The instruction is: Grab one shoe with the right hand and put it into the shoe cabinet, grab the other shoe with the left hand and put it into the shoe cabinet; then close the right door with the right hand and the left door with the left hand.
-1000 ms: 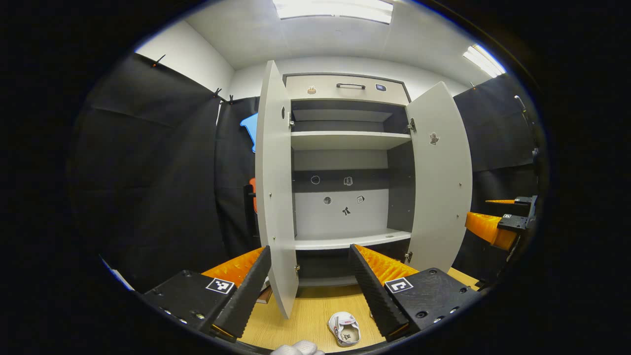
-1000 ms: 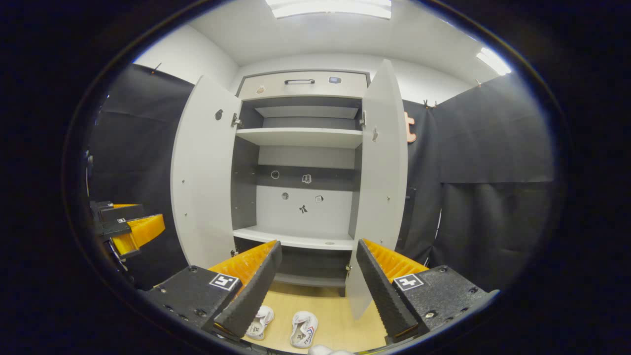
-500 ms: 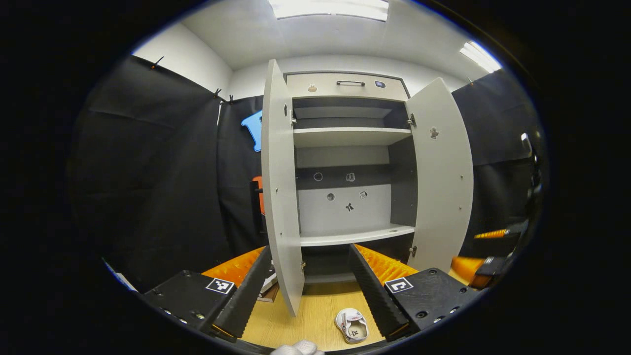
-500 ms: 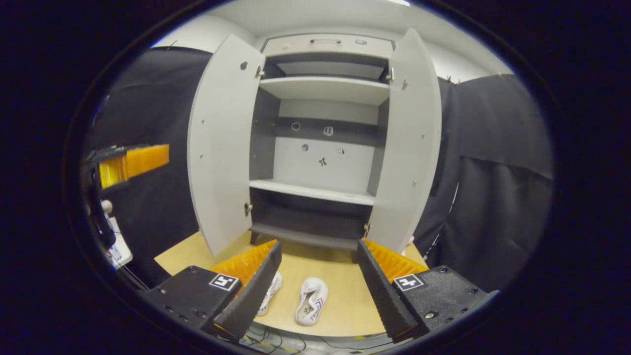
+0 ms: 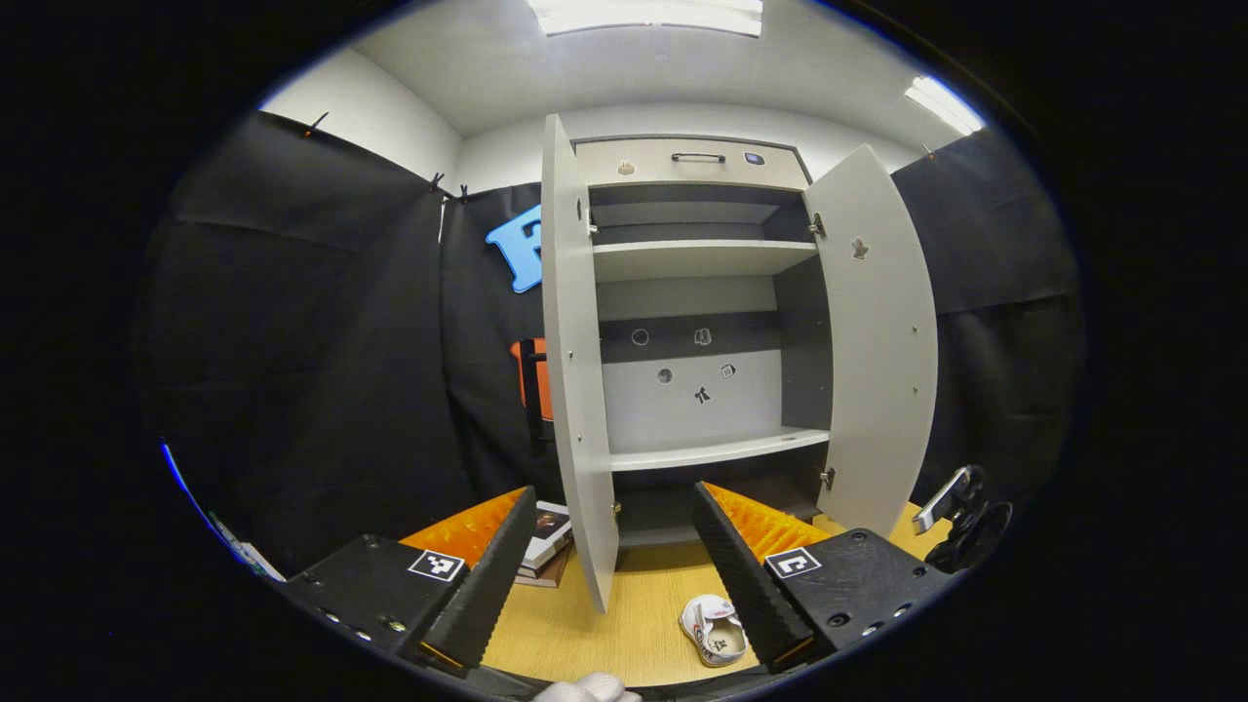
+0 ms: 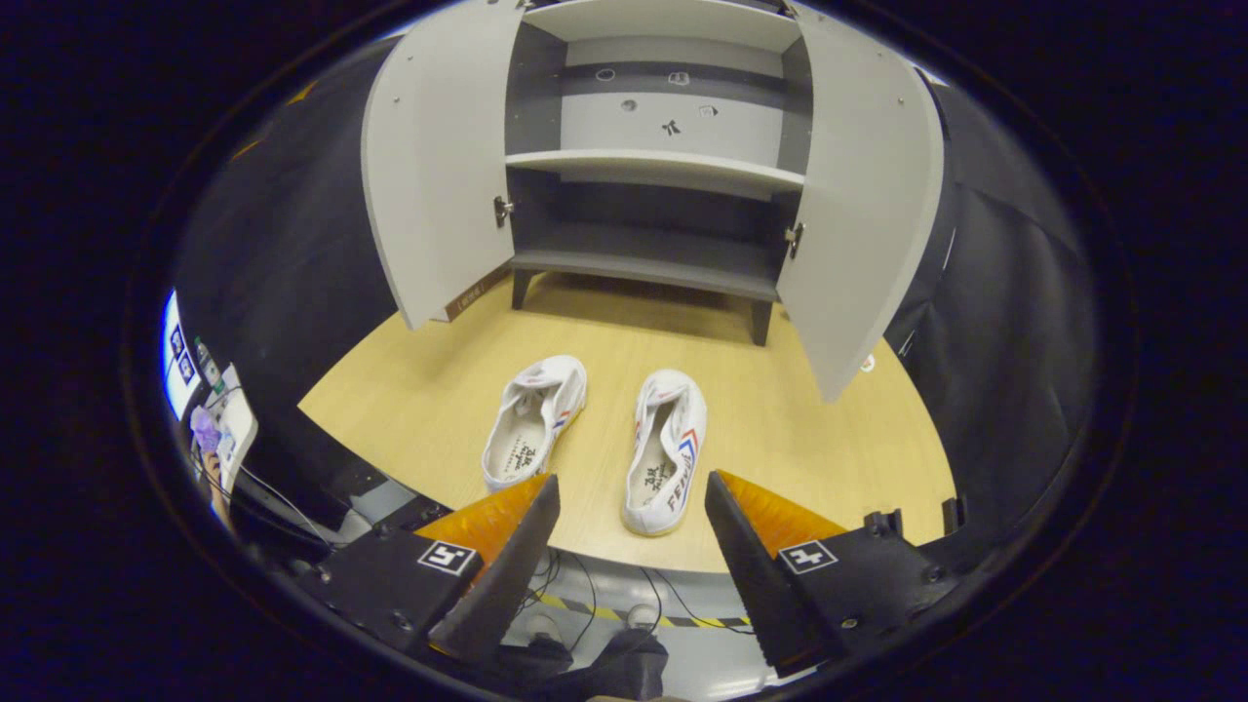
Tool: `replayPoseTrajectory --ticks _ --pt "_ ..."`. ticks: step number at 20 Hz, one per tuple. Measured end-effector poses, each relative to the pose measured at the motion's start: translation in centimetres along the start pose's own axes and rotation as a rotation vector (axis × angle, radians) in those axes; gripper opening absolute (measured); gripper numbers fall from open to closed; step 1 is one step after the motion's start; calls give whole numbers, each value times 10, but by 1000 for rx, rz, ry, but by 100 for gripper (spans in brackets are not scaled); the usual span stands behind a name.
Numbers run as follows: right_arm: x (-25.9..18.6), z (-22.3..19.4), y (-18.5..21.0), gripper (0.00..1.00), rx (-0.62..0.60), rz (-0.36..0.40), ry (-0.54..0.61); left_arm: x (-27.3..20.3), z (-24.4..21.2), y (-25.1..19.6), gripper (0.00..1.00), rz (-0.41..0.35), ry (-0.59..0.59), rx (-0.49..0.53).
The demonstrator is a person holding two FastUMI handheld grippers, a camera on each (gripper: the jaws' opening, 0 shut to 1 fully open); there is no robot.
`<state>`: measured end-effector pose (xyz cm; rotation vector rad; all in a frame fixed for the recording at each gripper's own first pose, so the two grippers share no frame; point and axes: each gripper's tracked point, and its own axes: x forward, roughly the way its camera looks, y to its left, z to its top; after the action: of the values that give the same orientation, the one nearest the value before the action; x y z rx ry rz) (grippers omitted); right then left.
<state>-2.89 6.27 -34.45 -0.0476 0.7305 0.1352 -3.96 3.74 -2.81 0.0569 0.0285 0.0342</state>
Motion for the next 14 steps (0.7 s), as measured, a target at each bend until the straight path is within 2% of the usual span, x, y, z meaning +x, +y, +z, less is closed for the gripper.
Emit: replayPoseTrajectory --ticks 5,10,11,12,14 --pt "63 -12 12 88 107 35 68 -8 0 9 96 18 10 -2" --pt "122 -14 11 80 146 22 101 -6 0 30 96 83 20 33" --pt "131 -14 9 72 151 20 111 -4 -1 33 96 90 25 32" --pt "140 -12 11 77 164 29 111 -3 -2 35 96 95 30 30" --pt "156 -7 5 71 174 10 103 2 -5 38 96 110 37 26"
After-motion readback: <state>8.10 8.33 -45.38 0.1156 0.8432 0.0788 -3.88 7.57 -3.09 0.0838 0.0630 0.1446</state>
